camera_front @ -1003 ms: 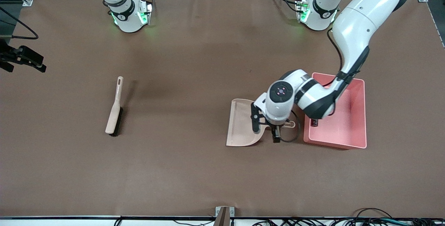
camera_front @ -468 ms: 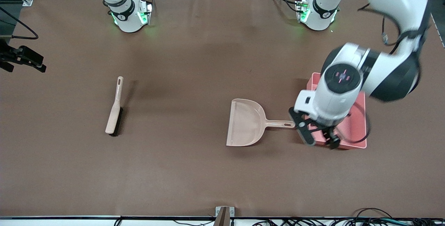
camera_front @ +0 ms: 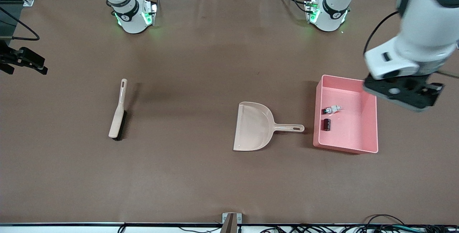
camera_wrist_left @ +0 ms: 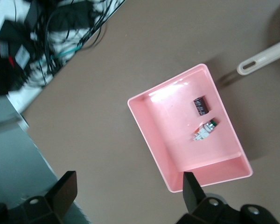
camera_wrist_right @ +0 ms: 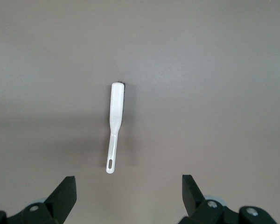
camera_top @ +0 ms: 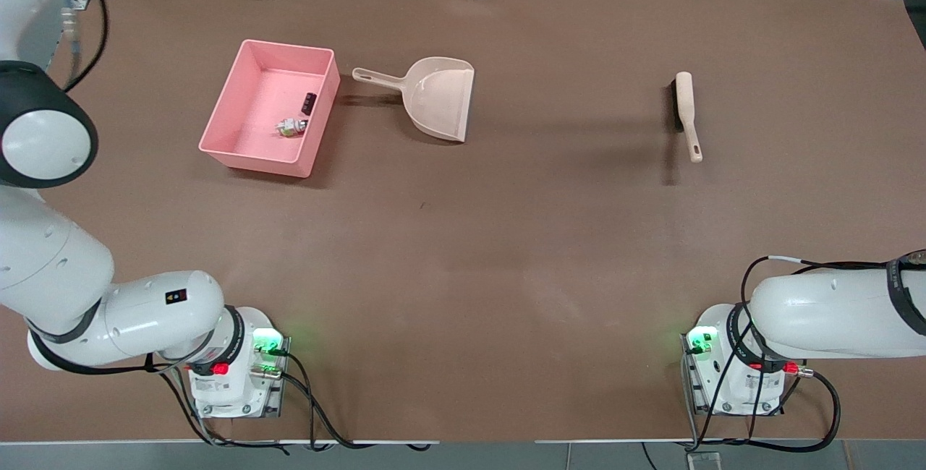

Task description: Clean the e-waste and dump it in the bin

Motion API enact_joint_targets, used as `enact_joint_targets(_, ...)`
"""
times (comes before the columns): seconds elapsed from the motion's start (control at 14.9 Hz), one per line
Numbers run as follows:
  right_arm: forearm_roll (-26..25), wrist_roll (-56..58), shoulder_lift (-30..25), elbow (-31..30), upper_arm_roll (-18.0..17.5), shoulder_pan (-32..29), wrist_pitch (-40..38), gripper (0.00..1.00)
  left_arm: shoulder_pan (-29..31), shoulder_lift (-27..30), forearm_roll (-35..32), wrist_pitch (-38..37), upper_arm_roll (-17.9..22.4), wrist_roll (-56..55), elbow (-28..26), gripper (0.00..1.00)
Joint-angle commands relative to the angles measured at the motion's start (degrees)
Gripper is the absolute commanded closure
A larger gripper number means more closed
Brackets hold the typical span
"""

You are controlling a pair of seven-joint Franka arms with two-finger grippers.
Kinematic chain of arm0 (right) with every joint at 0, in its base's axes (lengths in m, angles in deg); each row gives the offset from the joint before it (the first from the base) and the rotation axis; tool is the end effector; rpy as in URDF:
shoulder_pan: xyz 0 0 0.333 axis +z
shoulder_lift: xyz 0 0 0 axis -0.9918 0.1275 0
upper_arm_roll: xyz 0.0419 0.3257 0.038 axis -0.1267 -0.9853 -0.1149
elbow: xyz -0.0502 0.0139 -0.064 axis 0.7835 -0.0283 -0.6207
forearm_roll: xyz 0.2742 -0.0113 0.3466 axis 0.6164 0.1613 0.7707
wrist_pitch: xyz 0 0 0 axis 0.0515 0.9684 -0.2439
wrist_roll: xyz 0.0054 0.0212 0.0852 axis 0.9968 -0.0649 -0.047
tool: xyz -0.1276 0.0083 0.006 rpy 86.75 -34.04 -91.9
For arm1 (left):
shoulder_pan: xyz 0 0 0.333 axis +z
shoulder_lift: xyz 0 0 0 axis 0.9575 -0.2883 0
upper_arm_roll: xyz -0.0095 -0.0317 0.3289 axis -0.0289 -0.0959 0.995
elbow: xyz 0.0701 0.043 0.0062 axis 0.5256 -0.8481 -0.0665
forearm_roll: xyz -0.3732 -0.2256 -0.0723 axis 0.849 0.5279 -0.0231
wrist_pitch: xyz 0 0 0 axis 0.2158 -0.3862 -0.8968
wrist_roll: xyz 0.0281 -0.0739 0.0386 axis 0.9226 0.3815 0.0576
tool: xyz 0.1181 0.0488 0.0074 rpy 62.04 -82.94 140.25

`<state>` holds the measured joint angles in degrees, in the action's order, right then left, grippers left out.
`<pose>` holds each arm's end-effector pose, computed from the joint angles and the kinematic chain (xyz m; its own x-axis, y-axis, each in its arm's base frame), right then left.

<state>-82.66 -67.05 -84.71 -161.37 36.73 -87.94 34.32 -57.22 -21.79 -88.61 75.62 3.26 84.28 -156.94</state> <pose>0.5960 -0.0392 0.6280 0.9999 -0.0059 0.0096 -0.0063 -0.9992 0.0383 0.6646 -0.1329 0.6293 0.8416 -0.5366 -0.0618 -0.5266 -0.7897 -0.3147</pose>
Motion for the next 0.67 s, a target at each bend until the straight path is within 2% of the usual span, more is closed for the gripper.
enact_joint_targets(0.0, -0.52, -0.63, -0.27, 0.19, -0.69, -0.62, -0.43, 0.00, 1.28, -0.48, 2.45, -1.72, 0.20, -9.93, 0.42, 0.00)
enact_joint_targets(0.2, -0.52, -0.11, -0.27, 0.19, -0.69, -0.62, -0.43, 0.00, 3.57, -1.18, 6.76, -1.64, 0.20, -20.49, 0.33, 0.00)
enact_joint_targets(0.33, -0.52, 0.07, -0.27, 0.19, -0.69, -0.71, -0.52, 0.00, 3.48, -1.36, 7.38, -1.55, -0.15, -21.57, 0.33, 0.00)
enact_joint_targets(0.4, -0.60, -0.01, -0.27, 0.19, -0.61, -0.71, -0.43, 0.00, 4.44, -1.02, 10.43, -1.64, 0.19, -21.05, 0.33, 0.00)
enact_joint_targets(0.54, -0.60, -0.01, -0.27, 0.28, -0.61, -0.80, -0.17, 0.00, 13.37, -0.57, 21.74, -1.47, -0.76, -19.04, -0.37, 0.00)
enact_joint_targets(0.6, -0.60, 0.07, -0.19, 0.37, -0.61, -0.89, -0.17, 0.00, 15.33, -0.49, 23.10, -0.25, -1.64, -16.67, -1.42, 0.00)
